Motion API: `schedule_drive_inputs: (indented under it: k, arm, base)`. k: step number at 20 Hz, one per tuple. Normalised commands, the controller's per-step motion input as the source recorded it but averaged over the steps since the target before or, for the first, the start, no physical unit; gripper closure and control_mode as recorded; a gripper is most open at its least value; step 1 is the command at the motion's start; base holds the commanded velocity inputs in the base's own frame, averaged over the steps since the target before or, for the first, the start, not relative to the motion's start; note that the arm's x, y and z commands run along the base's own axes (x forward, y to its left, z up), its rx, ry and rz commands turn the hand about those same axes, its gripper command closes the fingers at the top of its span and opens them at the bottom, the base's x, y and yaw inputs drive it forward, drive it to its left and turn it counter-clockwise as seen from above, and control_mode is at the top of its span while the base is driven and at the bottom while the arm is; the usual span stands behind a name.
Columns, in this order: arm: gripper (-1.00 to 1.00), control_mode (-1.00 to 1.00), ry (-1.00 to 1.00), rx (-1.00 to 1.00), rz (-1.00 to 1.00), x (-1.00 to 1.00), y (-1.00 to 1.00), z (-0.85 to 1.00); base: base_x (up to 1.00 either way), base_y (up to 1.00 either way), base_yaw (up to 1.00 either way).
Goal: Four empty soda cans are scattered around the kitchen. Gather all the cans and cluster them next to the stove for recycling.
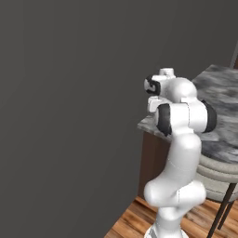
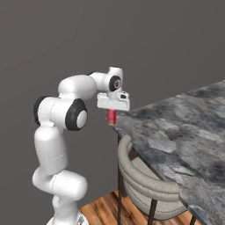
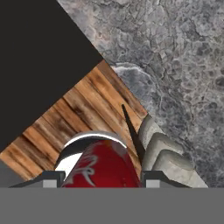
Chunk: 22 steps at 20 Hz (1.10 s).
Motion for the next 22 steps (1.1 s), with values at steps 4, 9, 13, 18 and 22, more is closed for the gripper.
schedule_drive_inputs:
  k: [4,9,13,18,22]
  arm:
    - [1.0,-1.0,-0.04,-0.08,0.18,-0.79,0.29,0.02]
    - [1.0,-1.0,-0.07,-0.03,0.15,-0.96,0.14,0.0]
    - [1.0,-1.0,-0.06,-0.05,0.12,-0.88,0.31,0.0]
    - [1.0,-1.0,0.0,-0.01,0.12,-0.78,0.25,-0.05]
    - [1.0,-1.0,0.03,0.0,0.0,-0.46,0.06,-0.02]
  base:
    - [0.0,0.0,0.0]
    - [0.0,0.0,0.0]
    - [0.0,0.0,0.0]
    - [0.0,0.0,0.0]
    - [0.0,0.0,0.0]
